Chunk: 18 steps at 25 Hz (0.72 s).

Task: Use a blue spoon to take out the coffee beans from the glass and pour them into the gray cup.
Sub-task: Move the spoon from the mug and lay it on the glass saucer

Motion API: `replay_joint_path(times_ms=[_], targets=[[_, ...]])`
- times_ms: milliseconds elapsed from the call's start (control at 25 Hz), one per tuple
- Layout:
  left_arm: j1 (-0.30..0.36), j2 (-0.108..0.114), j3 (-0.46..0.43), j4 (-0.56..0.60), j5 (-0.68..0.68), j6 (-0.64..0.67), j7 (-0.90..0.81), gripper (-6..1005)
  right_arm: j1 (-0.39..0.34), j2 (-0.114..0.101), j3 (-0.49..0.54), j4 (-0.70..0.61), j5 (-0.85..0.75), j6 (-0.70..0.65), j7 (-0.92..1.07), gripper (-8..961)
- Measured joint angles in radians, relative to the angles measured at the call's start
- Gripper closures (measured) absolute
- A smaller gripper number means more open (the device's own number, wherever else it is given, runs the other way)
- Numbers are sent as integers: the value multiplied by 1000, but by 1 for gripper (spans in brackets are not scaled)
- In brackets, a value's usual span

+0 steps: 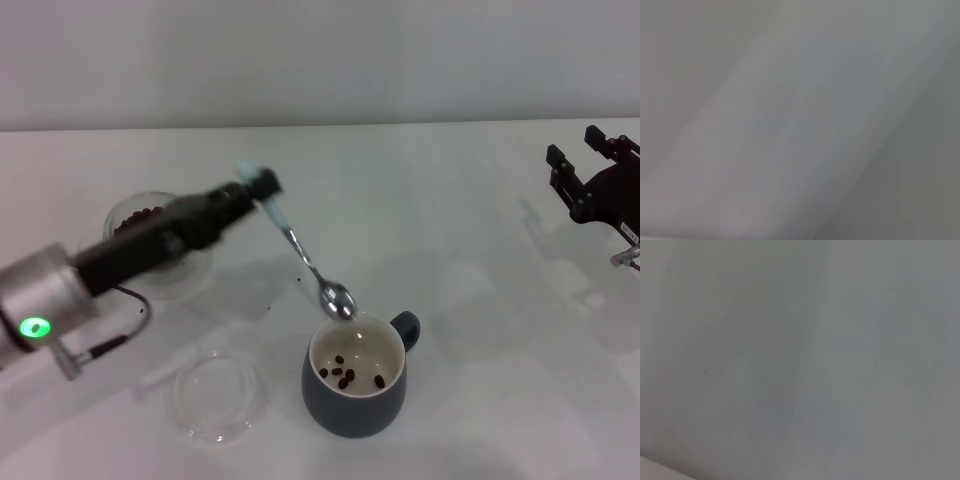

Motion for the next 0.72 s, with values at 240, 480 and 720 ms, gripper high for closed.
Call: replay_joint_path(times_ms=[240, 480, 720], targets=[[108, 33, -2, 63, -118, 70, -92, 870, 0, -1, -2, 0, 0, 0, 0, 440], [196, 56, -3, 53, -119, 67, -110, 870, -1, -2, -5, -2, 0, 0, 0, 439], [267, 64, -3, 7, -103, 48, -78, 870, -1, 1, -7, -2, 0, 0, 0, 440]])
